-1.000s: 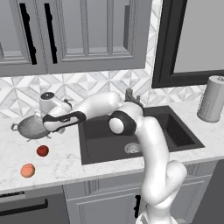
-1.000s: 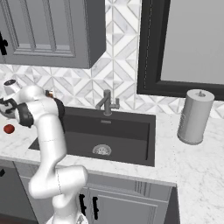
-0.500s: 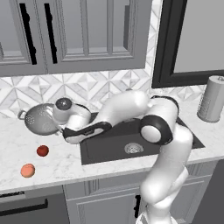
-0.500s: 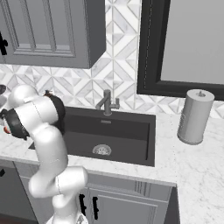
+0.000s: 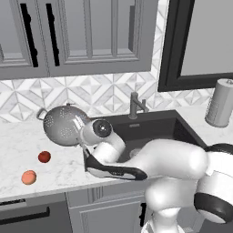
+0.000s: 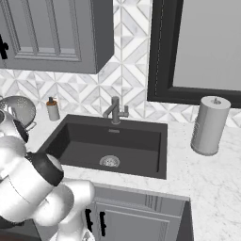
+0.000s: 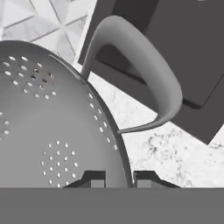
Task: Put the colander in the sink, put the peach, apple in the colander, and turn on the sink faucet and pour water over the colander.
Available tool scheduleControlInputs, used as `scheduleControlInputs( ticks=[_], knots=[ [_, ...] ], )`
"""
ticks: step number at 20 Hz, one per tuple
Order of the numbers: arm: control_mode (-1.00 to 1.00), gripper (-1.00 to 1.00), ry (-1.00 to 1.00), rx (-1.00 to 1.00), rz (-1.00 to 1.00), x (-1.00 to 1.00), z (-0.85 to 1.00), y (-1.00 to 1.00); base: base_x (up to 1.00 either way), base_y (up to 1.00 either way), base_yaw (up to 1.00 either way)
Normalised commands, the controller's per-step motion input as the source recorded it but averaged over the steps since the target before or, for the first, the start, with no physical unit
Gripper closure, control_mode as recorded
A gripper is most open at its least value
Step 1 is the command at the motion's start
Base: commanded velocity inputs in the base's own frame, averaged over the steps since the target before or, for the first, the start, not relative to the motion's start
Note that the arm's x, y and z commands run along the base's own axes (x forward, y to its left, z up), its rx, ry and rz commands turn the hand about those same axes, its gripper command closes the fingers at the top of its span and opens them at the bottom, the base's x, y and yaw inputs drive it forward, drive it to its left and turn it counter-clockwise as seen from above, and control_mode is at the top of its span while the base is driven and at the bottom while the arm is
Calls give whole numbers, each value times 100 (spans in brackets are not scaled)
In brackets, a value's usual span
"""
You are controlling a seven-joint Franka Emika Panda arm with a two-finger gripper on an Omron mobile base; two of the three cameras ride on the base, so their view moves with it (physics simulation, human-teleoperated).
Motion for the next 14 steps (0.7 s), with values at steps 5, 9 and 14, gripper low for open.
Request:
scheduleControlInputs(
  ticks=[5,9,14],
  knots=[
    [-100,100,14,0,-12,-100,100,-69,0,0,0],
    [-100,100,35,0,-11,-74,100,-99,0,0,0],
    [-100,100,46,-1,-4,-22,54,-100,0,0,0]
  ],
)
